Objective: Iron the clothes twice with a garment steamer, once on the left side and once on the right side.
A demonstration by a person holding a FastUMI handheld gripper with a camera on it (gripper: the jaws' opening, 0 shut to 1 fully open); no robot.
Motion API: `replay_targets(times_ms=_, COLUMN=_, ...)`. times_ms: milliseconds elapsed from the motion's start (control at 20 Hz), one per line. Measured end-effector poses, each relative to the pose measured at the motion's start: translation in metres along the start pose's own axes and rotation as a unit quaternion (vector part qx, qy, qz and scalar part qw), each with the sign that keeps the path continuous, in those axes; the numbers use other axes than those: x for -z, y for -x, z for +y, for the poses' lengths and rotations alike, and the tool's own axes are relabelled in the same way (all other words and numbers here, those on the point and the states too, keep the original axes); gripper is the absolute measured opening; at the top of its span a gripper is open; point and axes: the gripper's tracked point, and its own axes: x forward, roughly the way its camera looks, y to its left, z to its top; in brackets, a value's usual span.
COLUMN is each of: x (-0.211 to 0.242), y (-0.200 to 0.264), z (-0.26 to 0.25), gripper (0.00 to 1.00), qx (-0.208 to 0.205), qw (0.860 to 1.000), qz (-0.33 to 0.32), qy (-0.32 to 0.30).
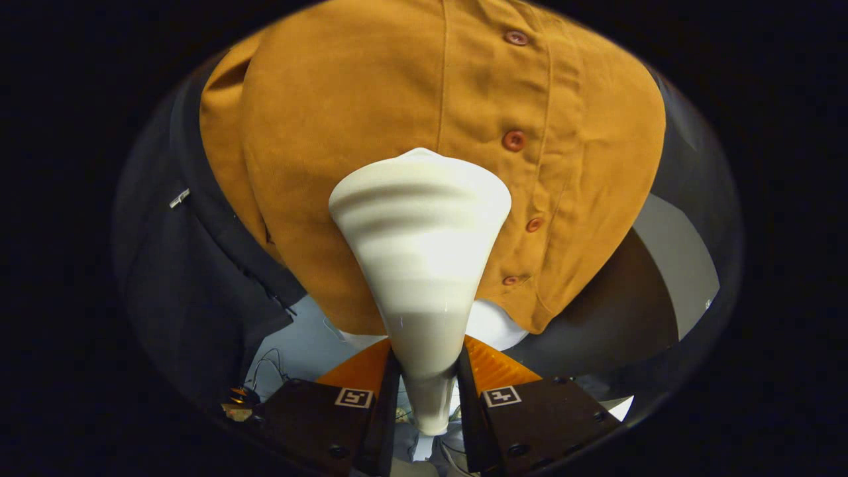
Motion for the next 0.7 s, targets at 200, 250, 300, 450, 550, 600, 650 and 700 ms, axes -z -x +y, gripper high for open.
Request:
replay_targets(times_ms=200, x=-0.023, y=0.024, z=-0.022, gripper=0.45, qx=0.009, qw=0.999, qz=-0.032, qy=-0.016)
replay_targets(times_ms=250, x=-0.028, y=0.03, z=-0.027, gripper=0.45, qx=0.011, qw=0.999, qz=-0.041, qy=-0.019)
replay_targets(times_ms=300, x=-0.033, y=0.037, z=-0.032, gripper=0.45, qx=0.013, qw=0.998, qz=-0.049, qy=-0.023)
replay_targets(times_ms=450, x=-0.056, y=0.062, z=-0.048, gripper=0.45, qx=0.021, qw=0.996, qz=-0.081, qy=-0.033)
replay_targets(times_ms=550, x=-0.074, y=0.073, z=-0.062, gripper=0.45, qx=0.024, qw=0.993, qz=-0.107, qy=-0.04)
replay_targets(times_ms=600, x=-0.082, y=0.08, z=-0.067, gripper=0.45, qx=0.026, qw=0.991, qz=-0.121, qy=-0.044)
replay_targets(times_ms=650, x=-0.09, y=0.09, z=-0.072, gripper=0.45, qx=0.029, qw=0.989, qz=-0.135, qy=-0.046)
replay_targets(times_ms=700, x=-0.097, y=0.1, z=-0.075, gripper=0.45, qx=0.032, qw=0.987, qz=-0.149, qy=-0.048)
